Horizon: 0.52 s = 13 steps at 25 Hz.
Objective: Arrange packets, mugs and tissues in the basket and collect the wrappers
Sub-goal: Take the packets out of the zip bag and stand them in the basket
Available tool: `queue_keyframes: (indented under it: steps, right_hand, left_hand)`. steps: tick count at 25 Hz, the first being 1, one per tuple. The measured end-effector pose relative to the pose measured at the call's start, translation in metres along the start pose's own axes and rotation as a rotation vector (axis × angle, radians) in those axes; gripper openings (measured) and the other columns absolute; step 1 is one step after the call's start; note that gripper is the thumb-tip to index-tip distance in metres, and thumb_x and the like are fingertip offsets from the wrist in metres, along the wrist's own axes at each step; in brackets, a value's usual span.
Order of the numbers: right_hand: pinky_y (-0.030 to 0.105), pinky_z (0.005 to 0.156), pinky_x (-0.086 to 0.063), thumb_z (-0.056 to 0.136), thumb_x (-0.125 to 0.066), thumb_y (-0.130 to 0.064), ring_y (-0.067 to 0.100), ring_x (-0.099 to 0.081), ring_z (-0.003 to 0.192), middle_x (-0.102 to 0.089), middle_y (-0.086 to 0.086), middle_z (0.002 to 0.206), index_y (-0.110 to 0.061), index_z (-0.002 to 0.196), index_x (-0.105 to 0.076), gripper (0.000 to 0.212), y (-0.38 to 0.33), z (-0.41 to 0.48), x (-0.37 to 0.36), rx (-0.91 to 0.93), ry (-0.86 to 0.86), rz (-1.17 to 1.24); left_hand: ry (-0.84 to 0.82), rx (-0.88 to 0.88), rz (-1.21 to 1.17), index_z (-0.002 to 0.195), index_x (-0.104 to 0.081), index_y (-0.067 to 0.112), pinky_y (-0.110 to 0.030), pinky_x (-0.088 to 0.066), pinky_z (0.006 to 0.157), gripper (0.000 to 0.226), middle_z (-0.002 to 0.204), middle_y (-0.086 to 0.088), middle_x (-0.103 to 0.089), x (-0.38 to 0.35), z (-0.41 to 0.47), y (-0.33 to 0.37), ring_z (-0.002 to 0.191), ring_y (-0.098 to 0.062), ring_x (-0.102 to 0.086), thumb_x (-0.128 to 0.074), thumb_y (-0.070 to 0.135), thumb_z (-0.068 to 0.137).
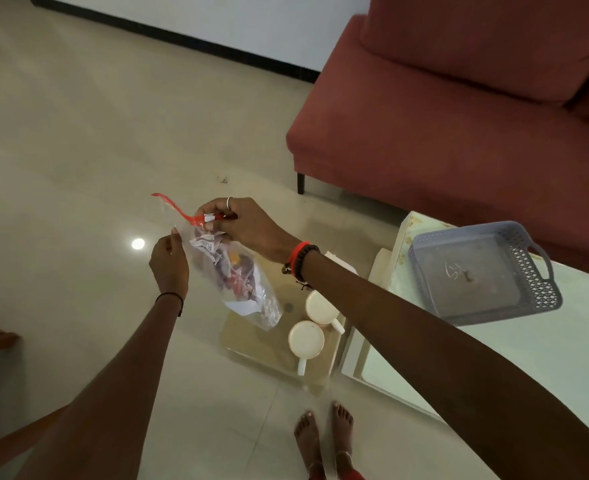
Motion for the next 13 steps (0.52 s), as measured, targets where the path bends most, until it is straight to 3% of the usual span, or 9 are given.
queue_keyframes:
  steps: [3, 5, 9, 13]
  right_hand:
    - [0.018, 0.067, -0.054, 0.088, -0.057, 0.005, 0.014, -0.058, 0.071, -0.062, 0.007, 0.086, 0.001, 0.11, -0.065, 0.023, -0.043, -0.024, 0.026, 0.066, 0.048, -0.036]
    - [0.026, 0.074, -0.055, 0.088, -0.056, 0.005, 0.015, -0.06, 0.077, -0.064, 0.003, 0.086, 0.001, 0.109, -0.065, 0.024, -0.063, -0.047, 0.047, 0.093, 0.1, -0.089]
    - [0.012, 0.066, -0.052, 0.089, -0.054, 0.005, 0.003, -0.058, 0.069, -0.063, -0.005, 0.084, 0.001, 0.109, -0.066, 0.023, -0.084, -0.106, 0.092, 0.109, 0.21, -0.195]
    - [0.009, 0.063, -0.046, 0.089, -0.056, 0.004, 0.007, -0.054, 0.07, -0.062, 0.001, 0.087, 0.002, 0.107, -0.066, 0.021, -0.082, -0.169, 0.141, 0.071, 0.324, -0.26]
  left_hand:
    - [-0.015, -0.066, -0.084, 0.105, -0.062, -0.001, -0.02, -0.038, 0.083, 0.041, 0.108, -0.02, -0.064, 0.005, -0.015, 0.035, 0.104, -0.031, -0.057, -0.039, 0.032, 0.098]
    - [-0.025, -0.102, -0.188, 0.11, -0.061, 0.004, -0.011, -0.038, 0.083, 0.035, 0.112, -0.014, -0.062, 0.003, -0.031, 0.06, 0.106, -0.023, -0.057, -0.047, 0.032, 0.095]
    - [-0.013, -0.291, -0.277, 0.11, -0.056, 0.01, -0.039, -0.046, 0.094, 0.032, 0.104, 0.0, -0.053, -0.007, -0.08, 0.112, 0.1, -0.018, -0.055, -0.06, 0.034, 0.088]
    - [-0.014, -0.551, -0.1, 0.122, -0.05, 0.015, -0.039, -0.039, 0.098, 0.044, 0.121, -0.006, -0.056, -0.03, -0.146, 0.16, 0.114, -0.023, -0.053, -0.061, 0.039, 0.086]
Point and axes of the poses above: each hand's wrist, its own z-axis towards the middle knuckle, its own x-axis out of the back of the hand, y = z × x, the point moved 3 cm from there along z, towards the middle knuckle
